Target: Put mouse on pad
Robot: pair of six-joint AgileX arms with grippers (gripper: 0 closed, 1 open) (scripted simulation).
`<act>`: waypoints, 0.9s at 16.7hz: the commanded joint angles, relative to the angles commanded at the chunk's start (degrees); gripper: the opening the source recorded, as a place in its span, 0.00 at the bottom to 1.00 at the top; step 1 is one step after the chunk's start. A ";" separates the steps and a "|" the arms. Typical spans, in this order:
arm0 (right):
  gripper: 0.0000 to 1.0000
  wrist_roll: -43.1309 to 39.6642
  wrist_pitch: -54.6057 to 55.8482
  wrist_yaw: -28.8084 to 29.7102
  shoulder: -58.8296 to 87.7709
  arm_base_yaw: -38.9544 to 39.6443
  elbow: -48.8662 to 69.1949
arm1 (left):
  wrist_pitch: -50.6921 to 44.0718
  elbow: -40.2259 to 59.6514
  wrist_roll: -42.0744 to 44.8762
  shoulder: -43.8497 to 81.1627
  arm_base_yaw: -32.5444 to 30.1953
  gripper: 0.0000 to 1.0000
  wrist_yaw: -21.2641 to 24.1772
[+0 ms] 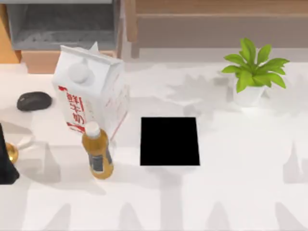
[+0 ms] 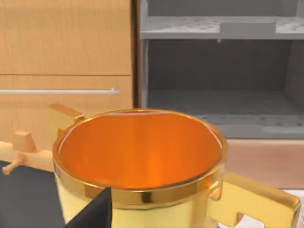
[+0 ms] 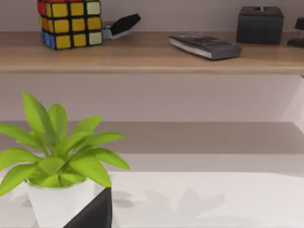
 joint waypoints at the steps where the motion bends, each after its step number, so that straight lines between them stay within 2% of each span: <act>1: 1.00 0.00 0.00 0.00 0.00 0.00 0.00 | 0.00 0.00 0.00 0.00 0.00 1.00 0.00; 4: 1.00 0.00 0.00 0.00 0.00 0.00 0.00 | -1.21 1.72 1.46 1.71 0.06 1.00 -0.11; 7: 1.00 0.00 0.00 0.00 0.00 0.00 0.00 | -6.04 8.83 6.97 8.79 0.14 1.00 -0.33; 11: 1.00 0.00 0.00 0.00 0.00 0.00 0.00 | -17.06 26.25 18.56 26.58 -0.11 1.00 -0.30; 15: 1.00 0.00 0.00 0.00 0.00 0.00 0.00 | -31.44 48.42 32.49 52.13 -0.81 1.00 0.23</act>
